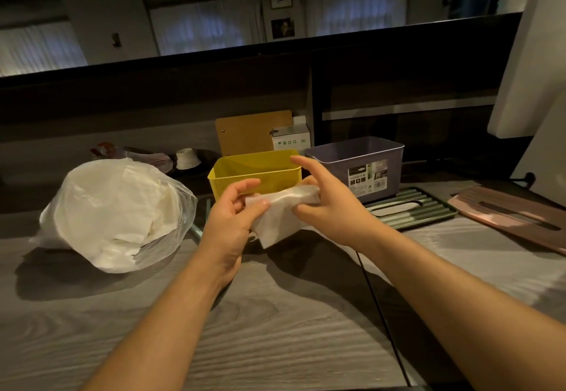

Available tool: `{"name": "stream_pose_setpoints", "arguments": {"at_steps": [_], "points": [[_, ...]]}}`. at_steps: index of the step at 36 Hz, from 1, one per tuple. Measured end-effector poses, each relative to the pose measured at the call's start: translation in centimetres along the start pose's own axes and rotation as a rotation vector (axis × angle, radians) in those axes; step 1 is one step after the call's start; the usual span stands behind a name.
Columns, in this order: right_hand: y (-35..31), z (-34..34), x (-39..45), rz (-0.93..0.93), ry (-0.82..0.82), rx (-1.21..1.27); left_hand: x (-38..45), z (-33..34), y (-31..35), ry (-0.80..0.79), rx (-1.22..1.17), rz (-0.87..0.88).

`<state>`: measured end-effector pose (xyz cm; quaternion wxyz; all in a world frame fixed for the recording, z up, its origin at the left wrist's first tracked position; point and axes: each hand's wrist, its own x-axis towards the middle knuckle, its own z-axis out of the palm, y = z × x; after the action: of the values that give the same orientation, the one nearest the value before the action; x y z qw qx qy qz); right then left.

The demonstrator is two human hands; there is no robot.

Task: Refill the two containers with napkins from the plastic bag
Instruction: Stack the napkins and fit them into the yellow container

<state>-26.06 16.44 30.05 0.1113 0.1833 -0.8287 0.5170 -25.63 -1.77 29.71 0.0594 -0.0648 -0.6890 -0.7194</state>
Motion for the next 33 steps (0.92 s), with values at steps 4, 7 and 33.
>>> {"name": "stream_pose_setpoints", "arguments": {"at_steps": [4,7,33], "points": [[0.5,1.2,-0.4,0.068,-0.028,-0.03,0.1,0.5,-0.4,0.032,0.054,-0.02],[0.8,2.1,-0.3,0.107,0.039,0.033,0.3,0.8,-1.1,0.056,0.146,0.001],[0.5,2.4,0.2,0.095,0.163,0.145,1.1,2.3,-1.1,0.146,0.12,0.01]]}}
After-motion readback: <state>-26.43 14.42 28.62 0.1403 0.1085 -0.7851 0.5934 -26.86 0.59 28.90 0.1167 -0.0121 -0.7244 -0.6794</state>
